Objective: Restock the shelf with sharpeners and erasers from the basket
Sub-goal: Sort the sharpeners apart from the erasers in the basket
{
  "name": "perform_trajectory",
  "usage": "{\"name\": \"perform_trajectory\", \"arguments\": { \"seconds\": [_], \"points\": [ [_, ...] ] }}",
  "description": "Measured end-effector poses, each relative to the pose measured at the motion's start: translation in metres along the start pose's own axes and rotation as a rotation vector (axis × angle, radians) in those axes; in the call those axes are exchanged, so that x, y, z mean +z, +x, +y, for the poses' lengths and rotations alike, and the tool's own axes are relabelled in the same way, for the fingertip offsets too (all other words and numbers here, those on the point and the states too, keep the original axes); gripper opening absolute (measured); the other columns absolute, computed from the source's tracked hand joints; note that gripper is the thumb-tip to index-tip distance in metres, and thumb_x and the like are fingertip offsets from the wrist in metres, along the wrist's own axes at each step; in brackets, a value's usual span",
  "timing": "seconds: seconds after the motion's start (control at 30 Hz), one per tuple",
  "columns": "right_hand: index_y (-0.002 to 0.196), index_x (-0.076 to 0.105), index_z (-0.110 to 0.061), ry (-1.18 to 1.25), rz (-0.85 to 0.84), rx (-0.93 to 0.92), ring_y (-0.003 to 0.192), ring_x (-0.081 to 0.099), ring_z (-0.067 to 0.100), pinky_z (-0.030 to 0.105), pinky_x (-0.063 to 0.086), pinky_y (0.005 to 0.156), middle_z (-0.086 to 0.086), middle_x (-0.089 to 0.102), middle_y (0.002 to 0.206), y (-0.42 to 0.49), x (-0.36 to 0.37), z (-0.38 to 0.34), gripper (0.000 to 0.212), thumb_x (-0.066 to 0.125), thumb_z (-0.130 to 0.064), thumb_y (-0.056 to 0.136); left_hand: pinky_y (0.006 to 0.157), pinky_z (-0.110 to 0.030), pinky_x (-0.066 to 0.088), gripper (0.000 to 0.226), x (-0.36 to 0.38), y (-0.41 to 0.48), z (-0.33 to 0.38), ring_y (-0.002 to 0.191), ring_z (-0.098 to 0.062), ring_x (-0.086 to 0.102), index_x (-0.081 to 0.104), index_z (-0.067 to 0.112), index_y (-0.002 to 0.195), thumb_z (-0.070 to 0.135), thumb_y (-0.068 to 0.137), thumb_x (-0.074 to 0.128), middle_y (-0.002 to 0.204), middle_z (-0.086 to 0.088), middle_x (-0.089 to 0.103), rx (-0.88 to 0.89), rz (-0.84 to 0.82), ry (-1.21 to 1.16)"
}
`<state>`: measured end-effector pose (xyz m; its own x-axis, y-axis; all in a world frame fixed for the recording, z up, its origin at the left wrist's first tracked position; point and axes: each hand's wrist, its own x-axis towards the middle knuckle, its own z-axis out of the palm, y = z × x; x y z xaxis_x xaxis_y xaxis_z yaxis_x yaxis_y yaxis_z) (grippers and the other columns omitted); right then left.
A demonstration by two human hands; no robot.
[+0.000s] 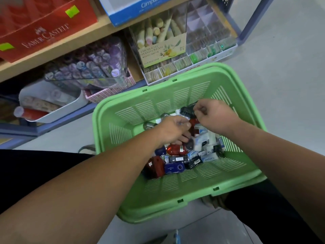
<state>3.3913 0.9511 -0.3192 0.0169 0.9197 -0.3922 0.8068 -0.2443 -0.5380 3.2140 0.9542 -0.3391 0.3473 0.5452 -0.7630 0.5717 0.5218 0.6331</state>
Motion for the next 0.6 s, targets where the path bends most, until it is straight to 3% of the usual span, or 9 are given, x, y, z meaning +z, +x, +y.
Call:
{"name": "perform_trajectory", "arguments": {
  "seconds": [0.1, 0.2, 0.27, 0.33, 0.4, 0.47, 0.53, 0.6],
  "points": [
    [0.099, 0.072, -0.02, -0.035, -0.119, -0.003, 0.087, 0.068, 0.024, 0.038, 0.059, 0.083, 0.002, 0.074, 0.094, -0.006, 0.019, -0.017, 0.012, 0.062, -0.02, 0.093, 0.081, -0.038, 0.063, 0.033, -0.043, -0.013, -0.004, 0.099, -0.024, 0.072, 0.063, 0.015, 0.132, 0.01, 0.099, 0.063, 0.114, -0.005, 0.071, -0.031, 0.025, 0.256],
    [0.101, 0.072, -0.019, 0.045, -0.389, -0.032, 0.09, 0.069, 0.019, 0.035, 0.059, 0.085, 0.0, 0.073, 0.1, -0.011, 0.06, -0.043, 0.01, 0.069, -0.023, 0.092, 0.09, -0.039, 0.059, 0.029, -0.088, -0.029, -0.009, 0.102, -0.025, 0.069, 0.071, 0.018, 0.118, 0.004, 0.094, 0.065, 0.113, -0.005, 0.072, -0.075, 0.05, 0.455],
    [0.105, 0.07, -0.02, -0.007, -0.54, -0.09, 0.097, 0.067, 0.021, 0.035, 0.057, 0.087, -0.001, 0.07, 0.102, -0.011, 0.088, -0.06, 0.022, 0.076, -0.032, 0.088, 0.097, -0.04, 0.058, 0.029, -0.102, -0.04, -0.011, 0.107, -0.025, 0.068, 0.071, 0.019, 0.113, 0.0, 0.094, 0.059, 0.116, -0.006, 0.072, -0.064, 0.078, 0.52],
    [0.126, 0.06, -0.019, -0.186, -0.635, -0.136, 0.113, 0.059, 0.025, 0.038, 0.052, 0.095, 0.002, 0.061, 0.118, -0.013, 0.114, -0.074, 0.062, 0.084, -0.047, 0.077, 0.095, -0.032, 0.054, 0.035, -0.105, -0.047, -0.016, 0.112, -0.022, 0.064, 0.069, 0.016, 0.124, -0.001, 0.097, 0.054, 0.126, -0.007, 0.069, -0.037, 0.086, 0.622],
    [0.151, 0.031, -0.021, -0.495, -0.679, -0.176, 0.135, 0.039, 0.032, 0.05, 0.045, 0.106, 0.009, 0.04, 0.142, -0.018, 0.137, -0.079, 0.114, 0.088, -0.062, 0.061, 0.09, -0.029, 0.051, 0.041, -0.101, -0.053, -0.02, 0.113, -0.022, 0.063, 0.067, 0.015, 0.129, -0.005, 0.095, 0.055, 0.128, -0.007, 0.067, -0.017, 0.087, 0.708],
    [0.157, 0.01, -0.022, -0.717, -0.63, -0.24, 0.139, 0.029, 0.036, 0.053, 0.04, 0.109, 0.013, 0.028, 0.148, -0.024, 0.154, -0.08, 0.137, 0.089, -0.066, 0.054, 0.094, -0.032, 0.054, 0.046, -0.098, -0.052, -0.025, 0.115, -0.023, 0.062, 0.065, 0.016, 0.131, -0.007, 0.092, 0.058, 0.127, -0.006, 0.066, -0.013, 0.092, 0.766],
    [0.156, 0.01, -0.024, -0.72, -0.598, -0.284, 0.132, 0.039, 0.035, 0.051, 0.043, 0.107, 0.013, 0.031, 0.143, -0.024, 0.161, -0.076, 0.13, 0.089, -0.059, 0.059, 0.099, -0.037, 0.054, 0.048, -0.096, -0.049, -0.027, 0.117, -0.025, 0.061, 0.063, 0.015, 0.135, -0.006, 0.092, 0.06, 0.129, -0.007, 0.065, -0.024, 0.11, 0.787],
    [0.151, 0.024, -0.024, -0.541, -0.604, -0.248, 0.119, 0.054, 0.032, 0.048, 0.052, 0.097, 0.008, 0.037, 0.135, -0.02, 0.156, -0.073, 0.104, 0.087, -0.039, 0.069, 0.098, -0.036, 0.053, 0.049, -0.093, -0.047, -0.031, 0.115, -0.026, 0.061, 0.061, 0.014, 0.137, -0.005, 0.091, 0.06, 0.128, -0.007, 0.064, -0.042, 0.112, 0.807]
  ]
}}
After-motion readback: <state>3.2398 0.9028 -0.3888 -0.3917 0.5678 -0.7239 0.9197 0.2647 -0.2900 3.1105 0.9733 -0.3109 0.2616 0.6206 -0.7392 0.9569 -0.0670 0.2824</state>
